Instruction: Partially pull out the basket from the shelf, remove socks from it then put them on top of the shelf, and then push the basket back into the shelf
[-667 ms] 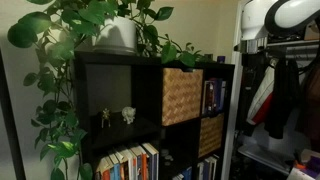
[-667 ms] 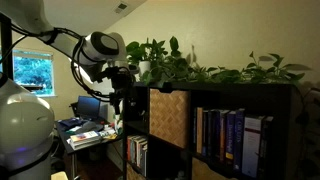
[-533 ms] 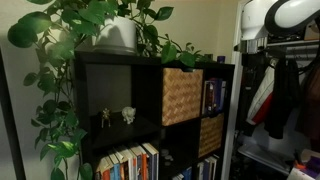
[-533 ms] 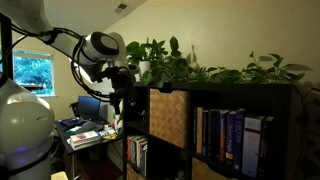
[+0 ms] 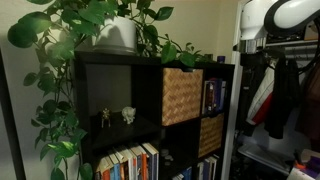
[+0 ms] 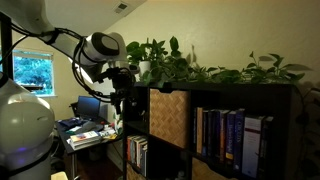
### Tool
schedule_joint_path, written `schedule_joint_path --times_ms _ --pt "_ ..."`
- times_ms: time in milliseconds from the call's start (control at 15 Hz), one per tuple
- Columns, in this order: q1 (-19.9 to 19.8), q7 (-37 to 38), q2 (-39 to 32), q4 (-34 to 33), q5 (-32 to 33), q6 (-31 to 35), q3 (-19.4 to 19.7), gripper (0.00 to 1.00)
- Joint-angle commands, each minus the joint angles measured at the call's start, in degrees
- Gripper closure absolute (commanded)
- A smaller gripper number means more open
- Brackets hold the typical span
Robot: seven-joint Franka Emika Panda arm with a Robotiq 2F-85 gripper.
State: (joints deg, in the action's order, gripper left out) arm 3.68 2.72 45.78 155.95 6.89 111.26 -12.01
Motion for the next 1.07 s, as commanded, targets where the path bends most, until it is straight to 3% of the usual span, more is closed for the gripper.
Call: schedule_joint_path --times_ms 0,467,667,1000 --pt "1.0 -0.1 -5.4 -2.1 0.1 6.1 2.0 0.00" --pt "1.8 -4.3 -15.8 -9.6 1.8 16.4 1.6 0.00" --pt "1.1 -0.4 -18.2 -12.3 2.4 13.6 -0.1 0.00" --pt "1.9 -1.7 -18.2 -11.4 1.8 15.1 1.2 0.00"
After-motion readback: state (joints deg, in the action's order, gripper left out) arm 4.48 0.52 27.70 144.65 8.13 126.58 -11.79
